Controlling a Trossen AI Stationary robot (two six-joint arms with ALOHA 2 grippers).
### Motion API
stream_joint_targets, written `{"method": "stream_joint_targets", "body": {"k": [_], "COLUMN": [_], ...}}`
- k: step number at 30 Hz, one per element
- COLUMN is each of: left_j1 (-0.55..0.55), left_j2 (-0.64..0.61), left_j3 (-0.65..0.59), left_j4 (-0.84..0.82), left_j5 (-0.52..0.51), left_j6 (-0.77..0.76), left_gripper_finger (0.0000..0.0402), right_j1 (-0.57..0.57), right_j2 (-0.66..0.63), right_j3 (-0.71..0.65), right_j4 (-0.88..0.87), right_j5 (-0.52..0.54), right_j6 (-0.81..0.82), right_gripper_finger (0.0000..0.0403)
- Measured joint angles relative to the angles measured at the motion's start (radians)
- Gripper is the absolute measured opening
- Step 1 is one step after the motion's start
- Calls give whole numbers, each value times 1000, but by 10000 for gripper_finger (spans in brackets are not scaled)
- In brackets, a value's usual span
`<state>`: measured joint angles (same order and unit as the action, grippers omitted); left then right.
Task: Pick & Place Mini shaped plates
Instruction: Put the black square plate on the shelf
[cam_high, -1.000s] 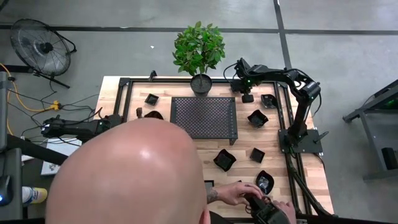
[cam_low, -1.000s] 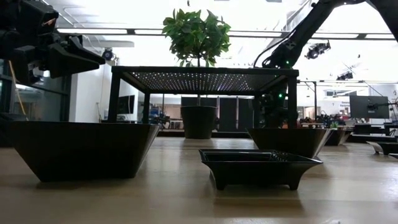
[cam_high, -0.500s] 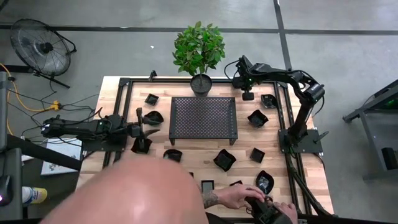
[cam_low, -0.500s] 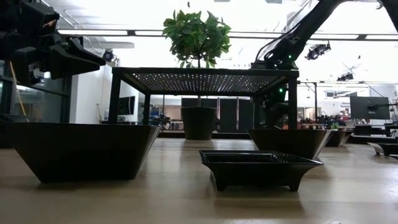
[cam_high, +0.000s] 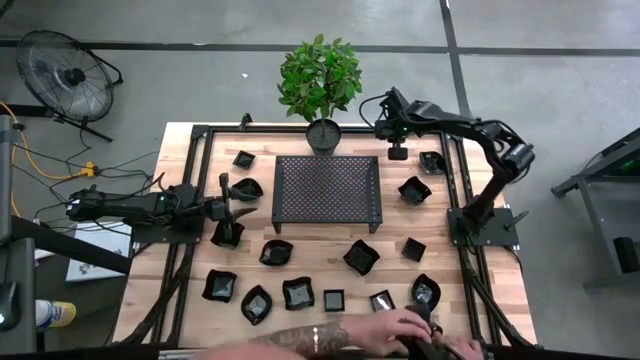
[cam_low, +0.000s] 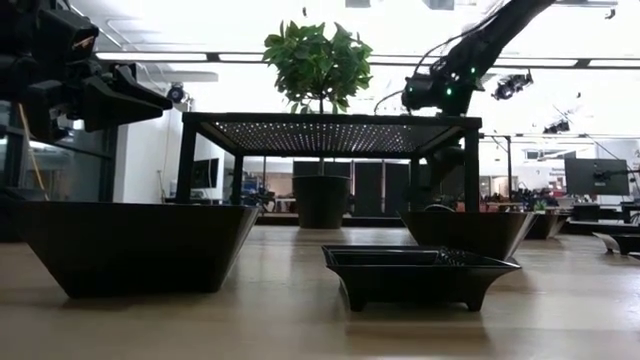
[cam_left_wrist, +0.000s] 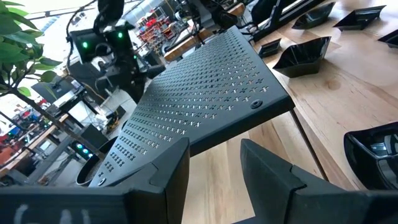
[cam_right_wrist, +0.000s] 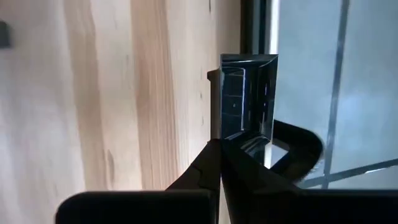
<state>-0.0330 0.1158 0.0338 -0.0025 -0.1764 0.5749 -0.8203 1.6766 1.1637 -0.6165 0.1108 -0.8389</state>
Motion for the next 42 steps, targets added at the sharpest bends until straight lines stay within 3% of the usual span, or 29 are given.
{"method": "stream_joint_targets", "body": {"k": [7,24,36,42], "left_j1": [0,0,0,0], "left_j2": [0,0,0,0], "left_j3": [0,0,0,0], "left_j4": [0,0,0,0], "left_j5": [0,0,0,0], "left_j6": [0,0,0,0], "left_gripper_finger": [140,140,140,140], "right_j1": [83,329,489,516], "right_j2": [-107,-320,-339,-315], "right_j3": [0,0,0,0], "right_j4": [-44,-207,-228,-206], "right_j5": [68,66,21,40], "right_j6": [26,-1,-211,-193], "right_gripper_finger": [0,0,0,0]}}
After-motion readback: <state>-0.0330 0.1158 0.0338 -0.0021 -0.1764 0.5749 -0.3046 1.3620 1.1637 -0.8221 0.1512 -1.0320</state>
